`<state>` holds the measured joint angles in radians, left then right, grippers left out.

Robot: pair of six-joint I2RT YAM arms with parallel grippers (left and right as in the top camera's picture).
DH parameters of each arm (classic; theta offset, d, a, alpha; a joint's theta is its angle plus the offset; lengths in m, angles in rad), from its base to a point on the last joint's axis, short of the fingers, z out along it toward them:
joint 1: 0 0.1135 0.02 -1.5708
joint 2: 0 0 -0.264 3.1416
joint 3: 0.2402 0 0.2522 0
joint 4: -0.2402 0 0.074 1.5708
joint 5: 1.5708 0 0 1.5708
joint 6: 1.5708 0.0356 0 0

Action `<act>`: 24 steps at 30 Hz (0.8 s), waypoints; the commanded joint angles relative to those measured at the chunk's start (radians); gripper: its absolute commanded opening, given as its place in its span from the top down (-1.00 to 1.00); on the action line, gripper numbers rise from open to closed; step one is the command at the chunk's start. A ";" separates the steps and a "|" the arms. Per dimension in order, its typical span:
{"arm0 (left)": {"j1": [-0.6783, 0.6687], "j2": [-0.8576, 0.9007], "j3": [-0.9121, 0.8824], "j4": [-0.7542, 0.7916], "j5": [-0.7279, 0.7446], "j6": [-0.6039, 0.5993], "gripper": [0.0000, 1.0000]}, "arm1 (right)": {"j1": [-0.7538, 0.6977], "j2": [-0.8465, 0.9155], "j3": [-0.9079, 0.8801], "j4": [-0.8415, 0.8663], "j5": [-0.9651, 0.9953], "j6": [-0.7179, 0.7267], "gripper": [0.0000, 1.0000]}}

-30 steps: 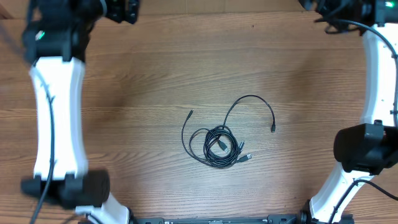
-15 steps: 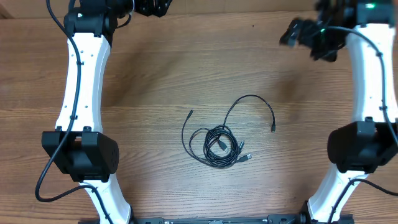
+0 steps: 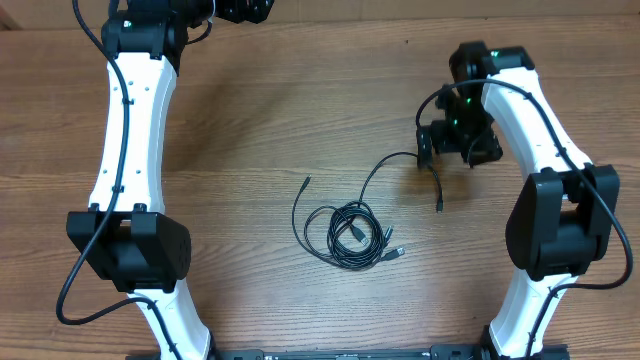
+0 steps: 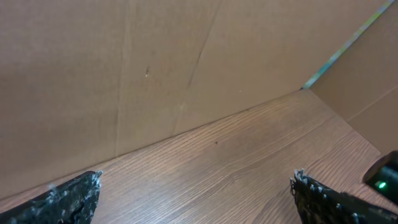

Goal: Untangle cables

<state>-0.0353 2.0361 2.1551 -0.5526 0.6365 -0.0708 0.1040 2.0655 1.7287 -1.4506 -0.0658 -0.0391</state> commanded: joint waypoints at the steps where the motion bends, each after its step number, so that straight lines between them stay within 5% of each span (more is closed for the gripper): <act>1: -0.003 -0.003 0.025 0.003 0.015 -0.023 -0.99 | -0.007 -0.021 -0.065 0.027 -0.011 -0.018 -1.00; 11: -0.003 -0.003 0.025 0.000 0.016 -0.024 -0.99 | -0.007 -0.018 -0.189 0.187 -0.143 -0.018 -0.88; 14: -0.003 -0.003 0.025 -0.002 0.016 -0.023 -0.99 | -0.007 -0.011 -0.229 0.233 -0.161 -0.017 -0.45; 16: -0.003 -0.003 0.025 -0.001 0.015 -0.023 -0.99 | -0.007 -0.004 -0.245 0.255 -0.165 -0.014 0.34; 18: -0.003 -0.003 0.025 0.000 0.014 -0.023 -0.99 | -0.007 0.000 -0.246 0.263 -0.165 -0.009 0.90; 24: -0.003 -0.003 0.025 0.004 -0.012 -0.023 -0.99 | -0.007 -0.001 -0.134 0.285 -0.164 0.070 0.92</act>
<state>-0.0353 2.0361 2.1551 -0.5526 0.6361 -0.0795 0.1036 2.0666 1.4921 -1.1625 -0.2157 -0.0216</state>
